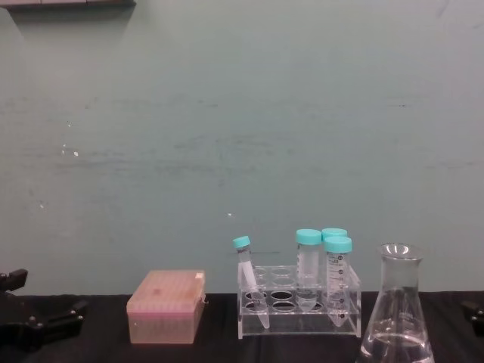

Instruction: Pick up the beaker with the right gripper, shake it three times, and then put it down.

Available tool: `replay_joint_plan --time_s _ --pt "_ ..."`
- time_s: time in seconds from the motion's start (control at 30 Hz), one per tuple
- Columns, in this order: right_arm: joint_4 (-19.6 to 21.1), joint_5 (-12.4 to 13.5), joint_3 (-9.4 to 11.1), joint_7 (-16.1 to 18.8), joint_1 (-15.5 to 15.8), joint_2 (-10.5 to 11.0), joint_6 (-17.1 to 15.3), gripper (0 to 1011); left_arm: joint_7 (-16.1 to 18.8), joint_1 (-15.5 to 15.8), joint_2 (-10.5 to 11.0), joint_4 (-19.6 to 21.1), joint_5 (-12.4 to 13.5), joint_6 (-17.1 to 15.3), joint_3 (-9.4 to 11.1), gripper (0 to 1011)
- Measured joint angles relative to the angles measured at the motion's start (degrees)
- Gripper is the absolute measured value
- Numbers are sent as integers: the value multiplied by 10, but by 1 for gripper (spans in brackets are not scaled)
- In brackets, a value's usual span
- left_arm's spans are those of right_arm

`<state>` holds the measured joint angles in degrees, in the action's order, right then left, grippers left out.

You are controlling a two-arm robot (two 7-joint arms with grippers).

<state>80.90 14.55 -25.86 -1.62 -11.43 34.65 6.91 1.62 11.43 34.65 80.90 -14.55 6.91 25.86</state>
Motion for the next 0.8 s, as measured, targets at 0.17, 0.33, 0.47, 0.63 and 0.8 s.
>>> replay_joint_plan --time_s 0.17,0.33,0.47,0.63,0.8 --pt "0 0 0 0 0 0 0 1000 0 0 0 0 0 0 0 1000" --pt "0 0 0 0 0 0 0 1000 0 0 0 0 0 0 0 1000" --pt "0 0 0 0 0 0 0 1000 0 0 0 0 0 0 0 1000" --pt "0 0 0 0 0 0 0 1000 0 0 0 0 0 0 0 1000" --pt "0 0 0 0 0 0 0 1000 0 0 0 0 0 0 0 1000"
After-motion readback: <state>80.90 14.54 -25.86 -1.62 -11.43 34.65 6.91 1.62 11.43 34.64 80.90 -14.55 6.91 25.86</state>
